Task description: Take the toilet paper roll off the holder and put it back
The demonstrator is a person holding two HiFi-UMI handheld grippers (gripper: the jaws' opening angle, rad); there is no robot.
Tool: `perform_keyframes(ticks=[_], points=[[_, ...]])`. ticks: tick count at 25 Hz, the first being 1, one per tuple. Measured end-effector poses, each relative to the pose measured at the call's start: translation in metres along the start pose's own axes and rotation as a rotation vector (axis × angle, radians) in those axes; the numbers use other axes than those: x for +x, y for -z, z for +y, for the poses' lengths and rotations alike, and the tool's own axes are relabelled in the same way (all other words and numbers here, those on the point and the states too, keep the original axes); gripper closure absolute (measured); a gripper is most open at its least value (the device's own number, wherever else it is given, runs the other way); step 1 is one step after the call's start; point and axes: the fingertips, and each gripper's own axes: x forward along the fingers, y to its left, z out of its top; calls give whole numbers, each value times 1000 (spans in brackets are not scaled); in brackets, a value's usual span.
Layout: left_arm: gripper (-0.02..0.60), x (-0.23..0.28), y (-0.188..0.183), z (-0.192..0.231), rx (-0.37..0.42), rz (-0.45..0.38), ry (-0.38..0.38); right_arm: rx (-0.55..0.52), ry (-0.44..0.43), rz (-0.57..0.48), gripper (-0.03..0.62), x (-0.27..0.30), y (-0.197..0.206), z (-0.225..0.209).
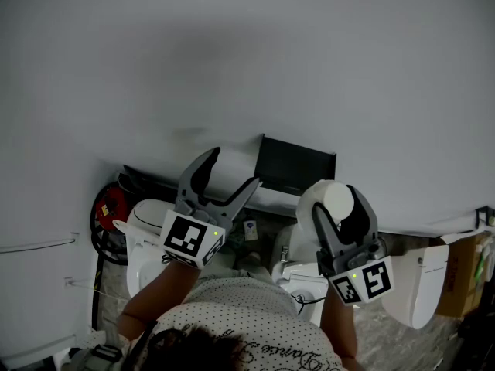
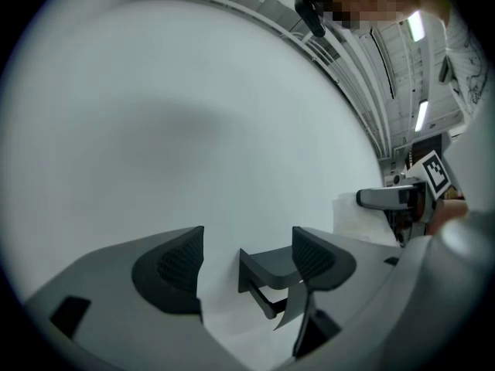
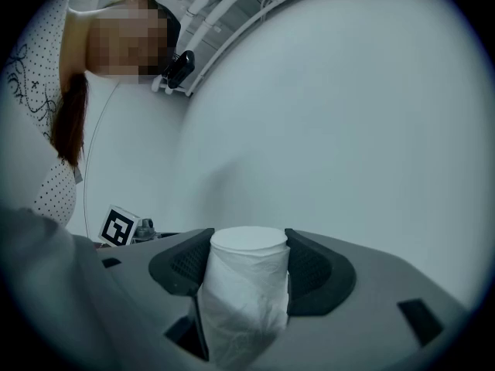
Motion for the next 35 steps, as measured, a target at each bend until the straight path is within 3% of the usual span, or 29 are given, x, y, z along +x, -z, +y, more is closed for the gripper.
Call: perform_keyframes(ticks=[8,22,35], points=[[242,1,-5,2,6,-8,-3,11,-12,-32,303,1,-20,-8],[245,5,-13,8,13,-24,-18,-70,-15,-102,303,19,-78,-27],[258,2,-14,27,12,-25,-79,-63,-81,-98,303,53,-74,-27]])
